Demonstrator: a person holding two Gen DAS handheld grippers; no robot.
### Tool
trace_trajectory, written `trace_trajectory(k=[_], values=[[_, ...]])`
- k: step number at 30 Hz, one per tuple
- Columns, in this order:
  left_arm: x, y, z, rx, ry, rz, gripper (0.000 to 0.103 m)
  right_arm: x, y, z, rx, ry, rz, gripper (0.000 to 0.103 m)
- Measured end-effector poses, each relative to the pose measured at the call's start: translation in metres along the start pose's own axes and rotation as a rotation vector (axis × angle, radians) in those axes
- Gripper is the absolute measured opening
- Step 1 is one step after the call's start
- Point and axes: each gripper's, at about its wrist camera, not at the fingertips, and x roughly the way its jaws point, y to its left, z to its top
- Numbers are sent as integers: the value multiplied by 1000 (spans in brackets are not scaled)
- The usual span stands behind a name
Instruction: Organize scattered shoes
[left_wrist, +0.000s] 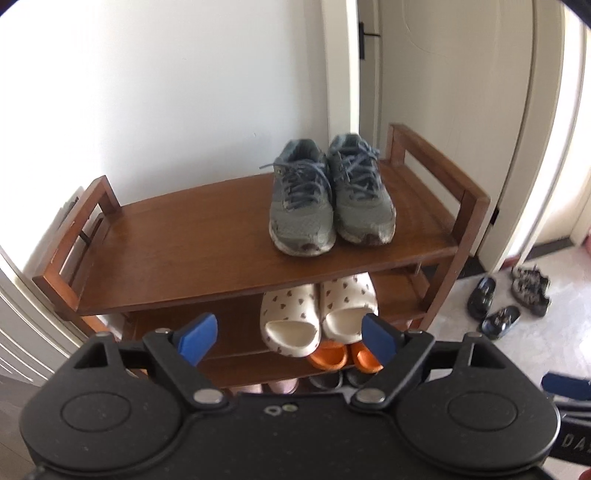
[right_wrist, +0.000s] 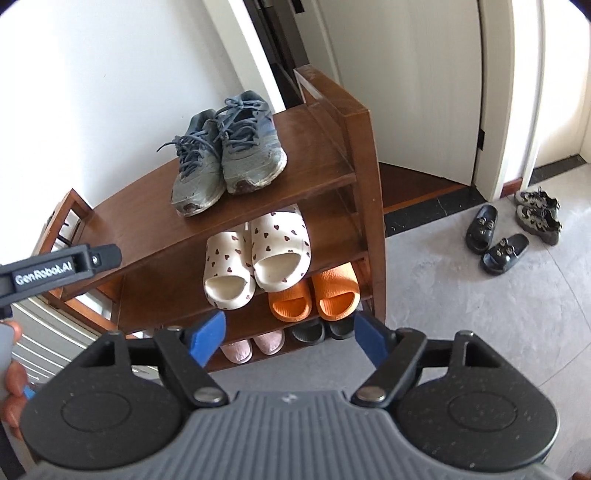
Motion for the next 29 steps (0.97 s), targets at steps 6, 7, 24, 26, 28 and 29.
trace_trajectory(k=[6, 7, 24, 26, 28, 29], values=[[-5, -5, -8, 59, -16, -17, 86, -12, 8, 5, -13, -47, -29, 80], [-4, -6, -8, 62, -10, -26, 86, -15, 7, 7, -7, -56, -33, 80], [3, -2, -14, 25, 33, -34, 86, -16, 6, 7, 13, -51, -75, 80], [3, -3, -14, 25, 29, -39, 86, -15, 4, 7, 19, -49, -78, 80], [3, -4, -14, 33, 27, -55, 86, -15, 3, 6, 22, -48, -84, 80], [4, -5, -14, 37, 29, -65, 86, -14, 2, 6, 26, -47, -87, 80]])
